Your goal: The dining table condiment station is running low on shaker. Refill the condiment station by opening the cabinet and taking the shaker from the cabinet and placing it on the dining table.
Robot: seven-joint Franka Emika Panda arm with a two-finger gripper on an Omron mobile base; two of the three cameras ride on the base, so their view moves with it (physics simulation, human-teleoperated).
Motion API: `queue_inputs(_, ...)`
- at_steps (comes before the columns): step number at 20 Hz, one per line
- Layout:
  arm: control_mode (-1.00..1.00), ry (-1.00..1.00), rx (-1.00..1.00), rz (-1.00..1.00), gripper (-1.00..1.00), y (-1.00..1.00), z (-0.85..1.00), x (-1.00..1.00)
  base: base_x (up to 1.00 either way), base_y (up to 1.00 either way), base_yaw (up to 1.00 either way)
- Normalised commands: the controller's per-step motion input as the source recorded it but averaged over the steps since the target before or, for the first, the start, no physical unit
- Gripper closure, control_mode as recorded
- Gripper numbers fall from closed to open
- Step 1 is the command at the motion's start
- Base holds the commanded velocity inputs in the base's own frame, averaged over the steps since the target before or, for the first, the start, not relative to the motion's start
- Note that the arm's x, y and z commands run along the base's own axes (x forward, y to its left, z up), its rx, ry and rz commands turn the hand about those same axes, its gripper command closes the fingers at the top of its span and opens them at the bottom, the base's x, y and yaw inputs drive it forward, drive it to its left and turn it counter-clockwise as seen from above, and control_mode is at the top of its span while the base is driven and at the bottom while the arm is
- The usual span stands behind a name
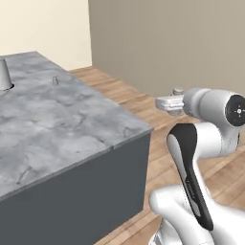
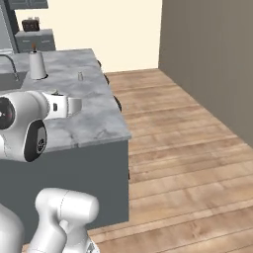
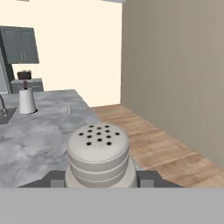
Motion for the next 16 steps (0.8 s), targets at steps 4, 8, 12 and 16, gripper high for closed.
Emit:
queue_inputs(4, 1.0, 0.0, 0.0, 0.0, 1.0, 0.0, 0.0, 0.0, 0.93, -0.59, 0.42)
queue_inputs(8, 1.0, 0.0, 0.0, 0.0, 1.0, 0.0, 0.0, 0.0, 0.94, -0.1, 0.23)
queue_inputs(12, 1.0, 0.0, 0.0, 0.0, 1.0, 0.0, 0.0, 0.0, 0.51, 0.04, 0.19)
queue_inputs(16, -1.0, 0.16, 0.0, 0.16, 1.0, -0.15, -0.02, 0.33, 0.0, 0.0, 0.0)
